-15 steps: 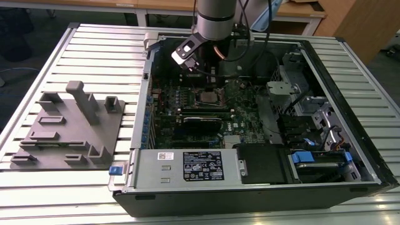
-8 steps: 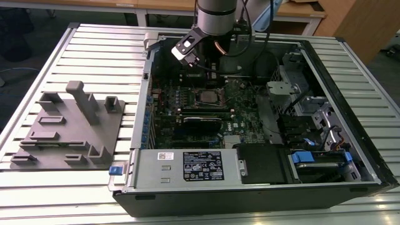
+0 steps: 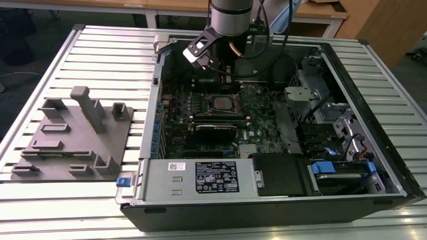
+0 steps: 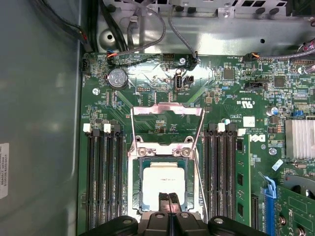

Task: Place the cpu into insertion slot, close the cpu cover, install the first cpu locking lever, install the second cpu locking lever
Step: 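Close the cpu cover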

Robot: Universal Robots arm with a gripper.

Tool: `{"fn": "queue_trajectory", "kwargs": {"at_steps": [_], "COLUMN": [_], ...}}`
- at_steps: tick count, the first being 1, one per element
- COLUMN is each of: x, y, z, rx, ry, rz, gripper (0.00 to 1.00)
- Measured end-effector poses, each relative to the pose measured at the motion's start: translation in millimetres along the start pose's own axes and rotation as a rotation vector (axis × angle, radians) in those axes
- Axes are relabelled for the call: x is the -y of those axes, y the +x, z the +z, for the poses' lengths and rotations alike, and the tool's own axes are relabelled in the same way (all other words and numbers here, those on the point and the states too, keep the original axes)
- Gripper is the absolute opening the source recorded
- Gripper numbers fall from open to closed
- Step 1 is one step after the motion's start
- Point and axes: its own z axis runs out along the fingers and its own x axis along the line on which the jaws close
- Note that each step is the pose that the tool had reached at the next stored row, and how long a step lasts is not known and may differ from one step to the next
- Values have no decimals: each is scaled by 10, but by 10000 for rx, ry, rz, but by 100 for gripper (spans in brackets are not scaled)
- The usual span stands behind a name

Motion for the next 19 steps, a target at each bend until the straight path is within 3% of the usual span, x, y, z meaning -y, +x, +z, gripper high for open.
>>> {"fn": "queue_trajectory", "kwargs": {"at_steps": [4,14,19], "x": [-1,-7,-8], "y": [0,-3,-3], "z": [-23,-156,-166], "rx": [0,1,-2], "ry": [0,0,-1], "rz": [0,0,0], "gripper": [10,10,10]}}
